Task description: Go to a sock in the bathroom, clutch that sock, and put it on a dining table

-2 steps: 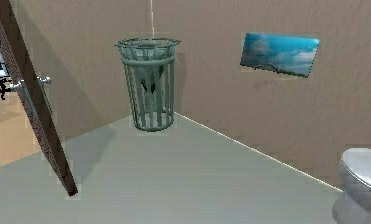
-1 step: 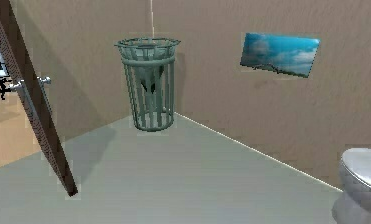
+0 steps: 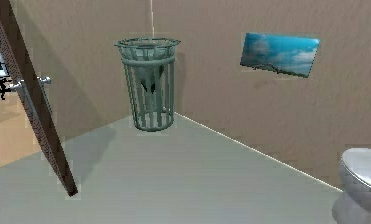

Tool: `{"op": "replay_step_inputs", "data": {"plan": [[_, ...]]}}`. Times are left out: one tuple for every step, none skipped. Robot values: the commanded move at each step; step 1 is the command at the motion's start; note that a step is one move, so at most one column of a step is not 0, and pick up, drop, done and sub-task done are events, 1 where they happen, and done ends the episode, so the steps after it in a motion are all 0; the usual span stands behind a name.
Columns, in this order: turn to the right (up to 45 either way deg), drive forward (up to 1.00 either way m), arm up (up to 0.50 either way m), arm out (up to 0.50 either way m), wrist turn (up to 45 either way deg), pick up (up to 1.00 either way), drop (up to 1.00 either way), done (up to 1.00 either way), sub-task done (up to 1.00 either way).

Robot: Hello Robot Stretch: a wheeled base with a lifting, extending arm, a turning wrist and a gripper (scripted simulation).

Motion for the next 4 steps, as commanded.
{"op": "replay_step_inputs", "data": {"plan": [[0.0, 0.00, 0.00, 0.00, 45.0, 0.00, 0.00, 0.00, 0.00], [0.0, 0.00, 0.00, 0.00, 21.0, 0.00, 0.00, 0.00, 0.00], [0.0, 0.00, -0.30, 0.00, 0.0, 0.00, 0.00, 0.00, 0.00], [0.0, 0.00, 0.00, 0.00, 0.0, 1.00, 0.00, 0.00, 0.00]]}}
